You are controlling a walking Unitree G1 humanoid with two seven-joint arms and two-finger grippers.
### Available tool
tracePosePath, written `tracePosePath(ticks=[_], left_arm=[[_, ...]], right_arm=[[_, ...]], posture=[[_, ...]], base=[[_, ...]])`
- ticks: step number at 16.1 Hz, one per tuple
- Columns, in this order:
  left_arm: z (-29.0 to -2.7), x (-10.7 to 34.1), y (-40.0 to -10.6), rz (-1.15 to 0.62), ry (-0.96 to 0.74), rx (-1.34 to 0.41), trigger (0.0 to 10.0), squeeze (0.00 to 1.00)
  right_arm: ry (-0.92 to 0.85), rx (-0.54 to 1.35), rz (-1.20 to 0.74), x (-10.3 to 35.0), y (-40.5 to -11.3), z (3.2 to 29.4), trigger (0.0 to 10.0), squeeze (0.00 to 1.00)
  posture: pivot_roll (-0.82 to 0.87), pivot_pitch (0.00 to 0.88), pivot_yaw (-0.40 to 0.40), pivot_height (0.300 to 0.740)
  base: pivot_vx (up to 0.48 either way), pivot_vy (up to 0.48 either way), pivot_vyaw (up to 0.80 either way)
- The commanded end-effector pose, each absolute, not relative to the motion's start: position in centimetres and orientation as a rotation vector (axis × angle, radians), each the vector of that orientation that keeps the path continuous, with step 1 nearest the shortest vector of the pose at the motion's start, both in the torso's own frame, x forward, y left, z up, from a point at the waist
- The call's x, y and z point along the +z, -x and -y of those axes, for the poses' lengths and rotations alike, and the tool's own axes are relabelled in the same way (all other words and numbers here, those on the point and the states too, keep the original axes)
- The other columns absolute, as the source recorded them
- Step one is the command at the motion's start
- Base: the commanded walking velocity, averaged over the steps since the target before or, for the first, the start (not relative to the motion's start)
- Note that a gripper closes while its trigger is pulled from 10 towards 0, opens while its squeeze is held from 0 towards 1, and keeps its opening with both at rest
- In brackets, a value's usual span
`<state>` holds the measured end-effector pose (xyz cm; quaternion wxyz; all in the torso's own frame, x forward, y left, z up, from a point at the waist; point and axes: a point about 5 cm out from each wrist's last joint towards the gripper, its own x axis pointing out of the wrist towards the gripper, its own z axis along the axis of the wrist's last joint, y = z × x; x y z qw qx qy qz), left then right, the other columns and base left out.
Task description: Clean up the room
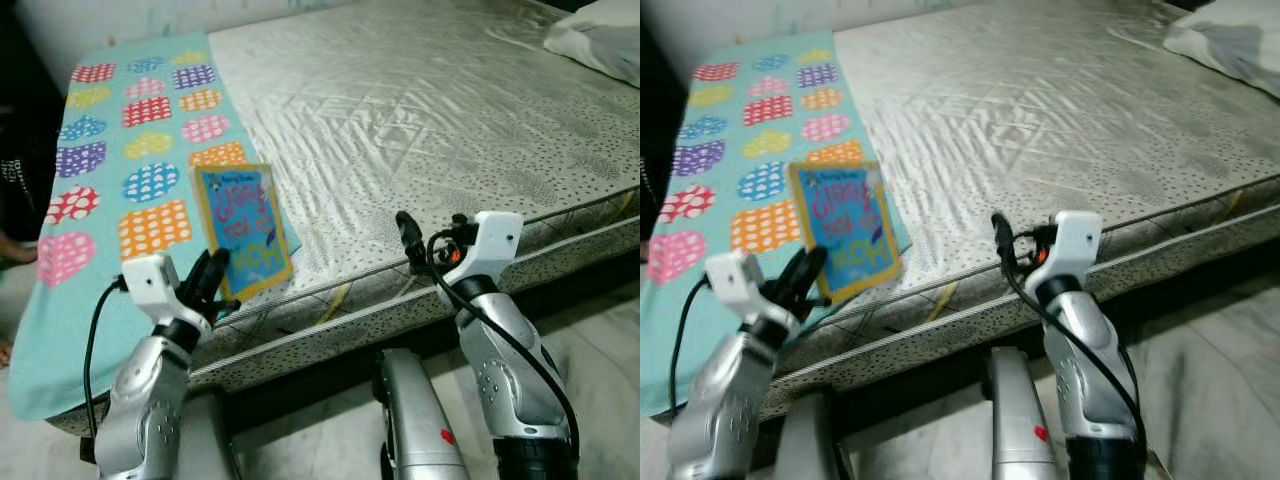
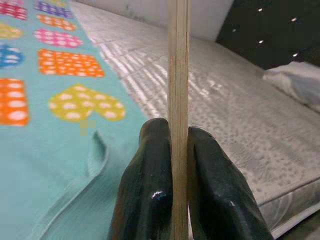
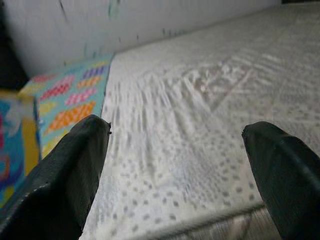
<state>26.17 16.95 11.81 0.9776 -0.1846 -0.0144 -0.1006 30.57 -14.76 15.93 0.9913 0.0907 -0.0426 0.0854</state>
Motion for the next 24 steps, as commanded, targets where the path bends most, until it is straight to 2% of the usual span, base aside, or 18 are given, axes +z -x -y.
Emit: tracePosePath(ticks=[1,4,18,19,21,24], left_arm=[[-16.9,13.0,-25.9,0.089,0.305,-0.212,0.0,0.0],[-16.6,12.2,-25.9,0.059,0.324,-0.201,0.0,0.0],[-14.2,12.0,-26.5,0.03,0.334,-0.273,0.0,0.0],[-14.0,11.7,-26.5,0.007,0.322,-0.268,10.0,0.0],[-14.0,11.4,-26.7,-0.021,0.304,-0.247,10.0,0.0],[-14.3,11.2,-27.2,-0.03,0.291,-0.207,10.0,0.0]], right_arm=[[-0.19,0.155,0.082,15.7,-30.8,14.8,10.0,0.0],[-0.219,0.145,0.12,16.0,-31.6,14.6,10.0,0.0],[-0.209,0.098,0.156,15.6,-31.9,15.5,10.0,0.0],[-0.204,0.091,0.152,15.4,-31.7,15.7,10.0,0.0],[-0.182,0.08,0.137,15.0,-31.3,16.3,10.0,0.0],[-0.152,0.09,0.157,15.0,-30.9,16.8,10.0,0.0]], posture=[[-0.17,0.0,0.111,0.474],[-0.18,0.0,0.123,0.483],[-0.2,0.0,0.144,0.622],[-0.2,0.0,0.144,0.631],[-0.2,0.0,0.143,0.654],[-0.2,0.0,0.143,0.658]], base=[[0.0,0.0,0.0],[0.0,0.0,0.0],[0.0,0.0,0.0],[0.0,0.0,0.0],[0.0,0.0,0.0],[0.0,0.0,0.0]])
